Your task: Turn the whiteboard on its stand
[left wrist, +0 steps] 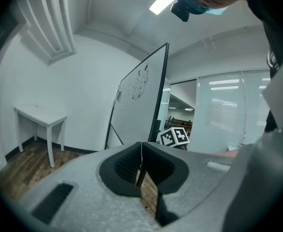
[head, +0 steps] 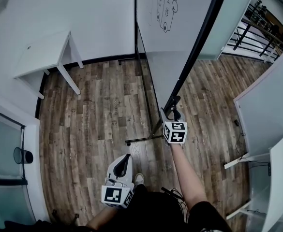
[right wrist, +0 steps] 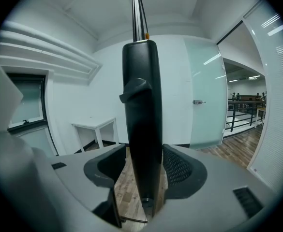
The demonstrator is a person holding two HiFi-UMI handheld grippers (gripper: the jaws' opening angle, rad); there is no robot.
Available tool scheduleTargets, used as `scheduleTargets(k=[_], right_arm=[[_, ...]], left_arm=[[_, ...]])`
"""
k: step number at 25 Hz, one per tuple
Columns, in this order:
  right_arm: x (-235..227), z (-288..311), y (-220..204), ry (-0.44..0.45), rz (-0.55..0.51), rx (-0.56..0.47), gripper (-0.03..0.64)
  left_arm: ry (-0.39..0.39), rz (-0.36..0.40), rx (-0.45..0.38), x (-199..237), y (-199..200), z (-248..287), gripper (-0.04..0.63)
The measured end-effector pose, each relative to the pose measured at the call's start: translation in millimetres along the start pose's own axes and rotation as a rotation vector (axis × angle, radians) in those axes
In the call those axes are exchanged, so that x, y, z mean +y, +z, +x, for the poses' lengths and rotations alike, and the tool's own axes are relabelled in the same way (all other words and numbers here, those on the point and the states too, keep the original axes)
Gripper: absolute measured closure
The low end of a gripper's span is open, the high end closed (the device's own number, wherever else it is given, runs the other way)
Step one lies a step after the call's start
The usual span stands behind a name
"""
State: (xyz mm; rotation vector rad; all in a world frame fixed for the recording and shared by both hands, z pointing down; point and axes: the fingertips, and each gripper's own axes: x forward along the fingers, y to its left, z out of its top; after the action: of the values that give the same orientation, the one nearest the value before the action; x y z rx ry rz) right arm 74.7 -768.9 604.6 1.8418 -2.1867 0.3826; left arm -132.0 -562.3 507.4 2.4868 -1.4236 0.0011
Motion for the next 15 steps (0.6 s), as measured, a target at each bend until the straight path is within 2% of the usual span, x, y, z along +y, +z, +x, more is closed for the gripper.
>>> scheduleTargets(k=[9, 15], right_arm=[[-7, 20, -7, -0.035, 0.009, 0.013, 0.411], [-5, 29, -6, -0.013, -0.002, -0.006, 0.436]], left_arm=[[-0.001, 0.015, -0.001, 5, 0, -2, 0.577], [0.015, -0.006, 0.012, 9, -3, -7, 0.577]])
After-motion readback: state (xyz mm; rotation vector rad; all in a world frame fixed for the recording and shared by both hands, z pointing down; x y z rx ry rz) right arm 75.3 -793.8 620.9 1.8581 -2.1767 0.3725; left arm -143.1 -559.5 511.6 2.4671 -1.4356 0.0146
